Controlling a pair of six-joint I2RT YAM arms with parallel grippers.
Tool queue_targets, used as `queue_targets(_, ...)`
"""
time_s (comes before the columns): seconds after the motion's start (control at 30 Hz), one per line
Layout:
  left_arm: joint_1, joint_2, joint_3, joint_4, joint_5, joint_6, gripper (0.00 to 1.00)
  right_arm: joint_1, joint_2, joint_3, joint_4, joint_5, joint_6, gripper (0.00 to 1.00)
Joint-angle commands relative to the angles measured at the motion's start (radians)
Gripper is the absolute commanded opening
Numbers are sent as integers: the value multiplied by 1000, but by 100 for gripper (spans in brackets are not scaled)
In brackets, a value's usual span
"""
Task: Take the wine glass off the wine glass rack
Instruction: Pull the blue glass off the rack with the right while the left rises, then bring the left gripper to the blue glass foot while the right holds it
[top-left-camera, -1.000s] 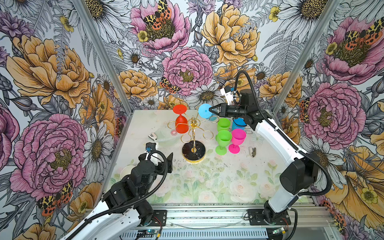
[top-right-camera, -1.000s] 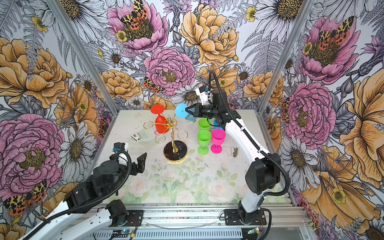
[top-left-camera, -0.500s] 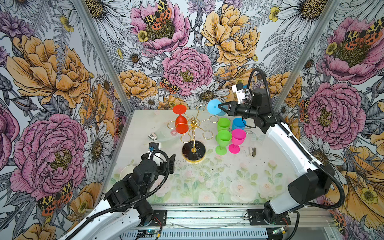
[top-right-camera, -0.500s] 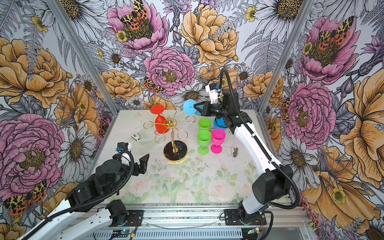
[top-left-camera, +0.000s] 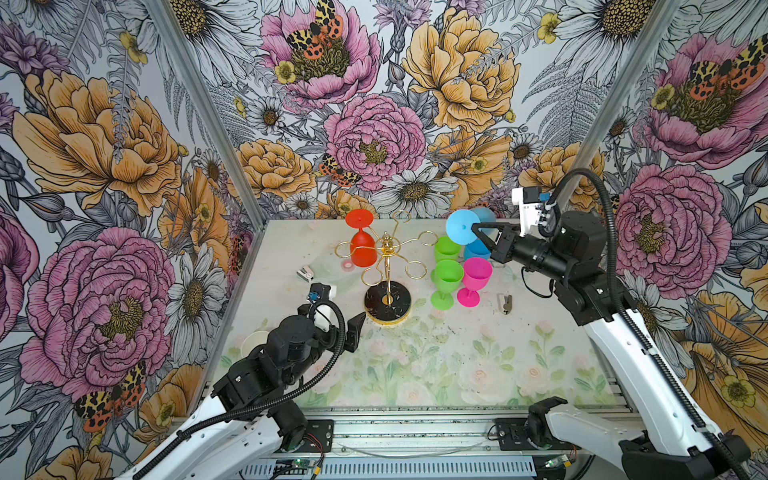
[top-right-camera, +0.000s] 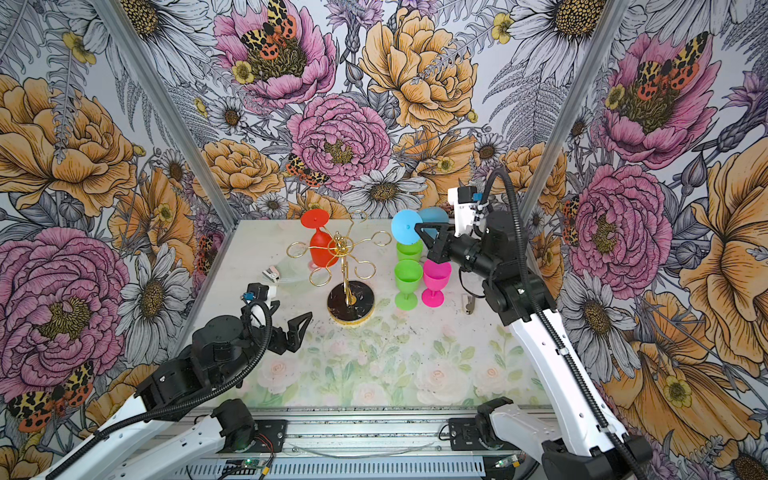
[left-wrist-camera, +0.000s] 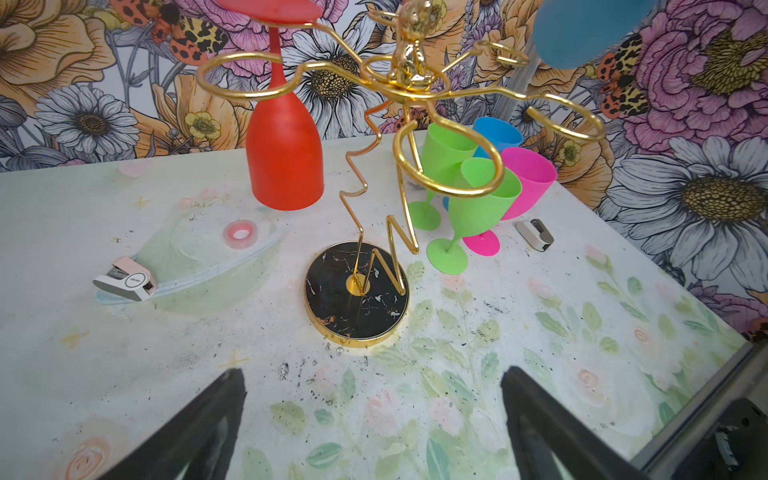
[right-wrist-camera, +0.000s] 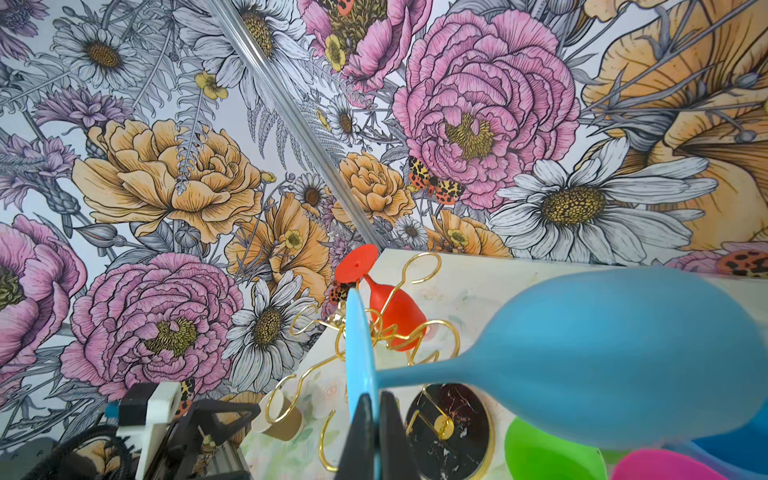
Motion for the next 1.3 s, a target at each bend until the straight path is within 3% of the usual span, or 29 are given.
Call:
queue_targets(0.0,16,-15,-21,84,153,19,95,21,-38,-4,-96,1,-59,0)
queue_targets(0.13,32,1,-23,116,304,5,93,70,-75,-46,-193,-11,-103,0)
queue_targets(0.37,65,1,-50,198,567,-29,91,185,-146,-215,-199,-52,-134,0)
queue_targets(0.57,128,34,-50,279,774,-112,77,338,-135,-258,-178,8,-155,0)
queue_targets(0.73,198,96,-57,338,900,-196,68,427,-111,-301,-29,-38,-119,0)
queue_targets(0.93,219,119,-60,377,952,-233,63,517,-59,-313,87,-32,-107,0)
queue_targets(1.27,224,113,-90,408,1021,-257,53,541,-21,-320,176,-33,-98,0)
